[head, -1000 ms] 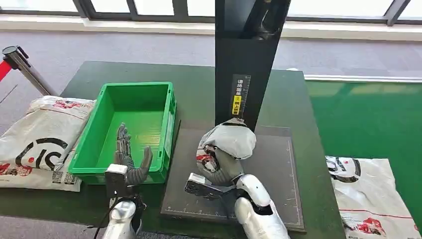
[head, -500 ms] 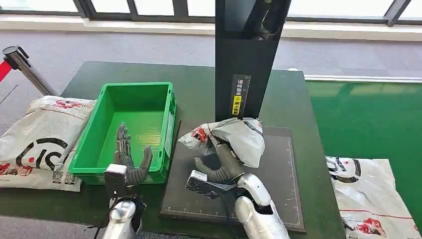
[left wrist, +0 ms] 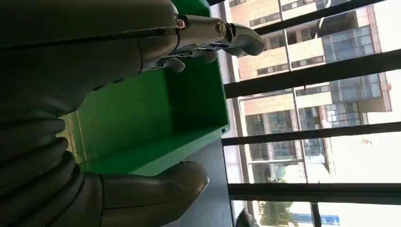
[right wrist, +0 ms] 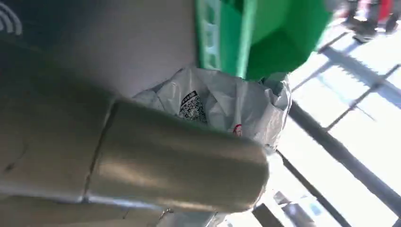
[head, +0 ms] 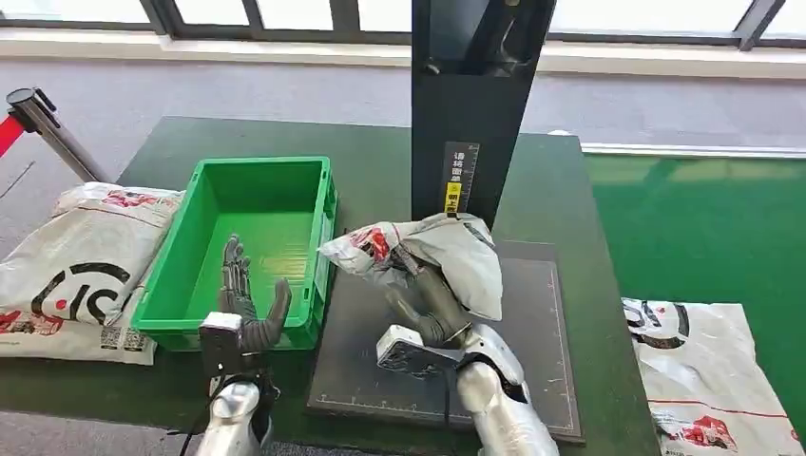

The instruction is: Moved the parcel from conveyor to table for the left to box.

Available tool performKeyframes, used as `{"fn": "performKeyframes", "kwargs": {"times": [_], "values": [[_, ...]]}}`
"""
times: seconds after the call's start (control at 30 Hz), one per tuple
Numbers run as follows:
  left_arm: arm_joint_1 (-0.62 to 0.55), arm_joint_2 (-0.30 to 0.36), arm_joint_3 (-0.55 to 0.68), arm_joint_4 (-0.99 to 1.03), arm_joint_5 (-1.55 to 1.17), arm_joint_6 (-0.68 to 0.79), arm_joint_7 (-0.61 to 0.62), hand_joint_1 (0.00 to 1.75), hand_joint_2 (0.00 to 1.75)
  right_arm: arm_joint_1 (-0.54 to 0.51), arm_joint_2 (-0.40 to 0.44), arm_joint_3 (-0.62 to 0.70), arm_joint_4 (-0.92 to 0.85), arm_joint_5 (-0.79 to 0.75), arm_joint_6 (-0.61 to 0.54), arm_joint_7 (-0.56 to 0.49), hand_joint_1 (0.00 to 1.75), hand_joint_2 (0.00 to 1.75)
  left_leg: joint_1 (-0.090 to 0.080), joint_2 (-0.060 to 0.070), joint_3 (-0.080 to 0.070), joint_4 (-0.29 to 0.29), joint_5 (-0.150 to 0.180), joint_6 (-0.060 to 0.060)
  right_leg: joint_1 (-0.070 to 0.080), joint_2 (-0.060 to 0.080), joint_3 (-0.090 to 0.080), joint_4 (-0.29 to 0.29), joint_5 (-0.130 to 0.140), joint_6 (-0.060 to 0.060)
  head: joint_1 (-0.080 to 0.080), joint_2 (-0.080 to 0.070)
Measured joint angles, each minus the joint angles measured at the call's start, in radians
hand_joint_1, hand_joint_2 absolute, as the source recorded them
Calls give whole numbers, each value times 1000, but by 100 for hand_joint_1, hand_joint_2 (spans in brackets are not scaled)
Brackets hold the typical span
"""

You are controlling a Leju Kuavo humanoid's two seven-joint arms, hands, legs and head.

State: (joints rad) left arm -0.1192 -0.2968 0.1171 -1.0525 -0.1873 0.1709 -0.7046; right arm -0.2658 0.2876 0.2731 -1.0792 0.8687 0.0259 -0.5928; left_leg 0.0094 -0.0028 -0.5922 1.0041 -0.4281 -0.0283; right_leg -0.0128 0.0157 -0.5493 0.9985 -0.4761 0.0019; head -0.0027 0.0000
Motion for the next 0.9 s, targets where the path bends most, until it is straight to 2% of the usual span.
{"fn": "performKeyframes", "kwargs": {"times": [0.53,0.9], "values": [[-8,0,0,14,3,1,0,0,175,-21,-8,-24,6,-21,27,-24,0,0,0,-2,1,0,1,0,0,-2,1,0,0,0,0,0],[-16,0,0,22,23,3,0,0,175,-69,-21,-37,130,-1,6,-66,0,0,0,-4,1,0,2,0,0,-4,3,0,0,0,0,0]]}}
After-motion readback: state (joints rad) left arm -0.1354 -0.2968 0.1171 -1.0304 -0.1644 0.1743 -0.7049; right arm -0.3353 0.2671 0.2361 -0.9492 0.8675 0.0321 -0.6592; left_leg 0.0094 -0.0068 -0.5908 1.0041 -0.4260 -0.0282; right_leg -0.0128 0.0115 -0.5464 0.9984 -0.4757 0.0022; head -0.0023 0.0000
